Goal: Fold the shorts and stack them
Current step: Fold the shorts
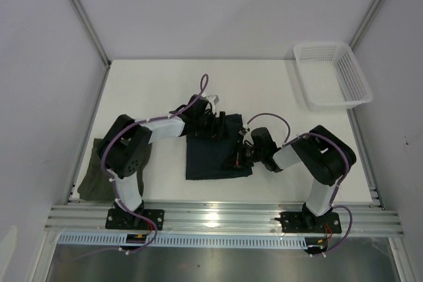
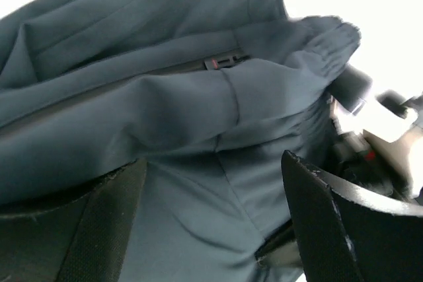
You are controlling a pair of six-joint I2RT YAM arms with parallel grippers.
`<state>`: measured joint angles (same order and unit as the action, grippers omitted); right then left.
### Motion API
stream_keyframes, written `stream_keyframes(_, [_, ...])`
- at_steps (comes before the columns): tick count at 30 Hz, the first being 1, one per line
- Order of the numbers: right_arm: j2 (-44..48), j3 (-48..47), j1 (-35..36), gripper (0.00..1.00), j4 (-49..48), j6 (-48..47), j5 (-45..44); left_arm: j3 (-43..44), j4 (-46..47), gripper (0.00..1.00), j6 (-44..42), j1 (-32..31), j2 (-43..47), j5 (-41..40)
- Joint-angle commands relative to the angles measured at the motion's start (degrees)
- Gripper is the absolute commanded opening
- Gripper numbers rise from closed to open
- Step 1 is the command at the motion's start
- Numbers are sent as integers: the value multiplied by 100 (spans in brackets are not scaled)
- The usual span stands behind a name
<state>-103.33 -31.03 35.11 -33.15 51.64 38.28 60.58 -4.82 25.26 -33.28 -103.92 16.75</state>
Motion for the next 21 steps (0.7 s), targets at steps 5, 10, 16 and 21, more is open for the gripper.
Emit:
stream_keyframes(5, [242, 159, 321, 0, 254, -452, -681, 253, 394, 87, 506, 287, -287, 162])
stream_keyframes(10, [1172, -735, 216, 0, 2359, -1556, -1418, -272, 447, 87, 944, 295, 370, -241])
stream_keyframes(16, [1456, -1722, -345, 0, 4226, -2579, -1676, -1775, 1324, 89, 2102, 226, 1741, -857])
stream_keyframes(21, [2148, -1898, -532, 34, 4395, -2414, -1437, -2682, 1564, 92, 2660, -310, 3192, -1981])
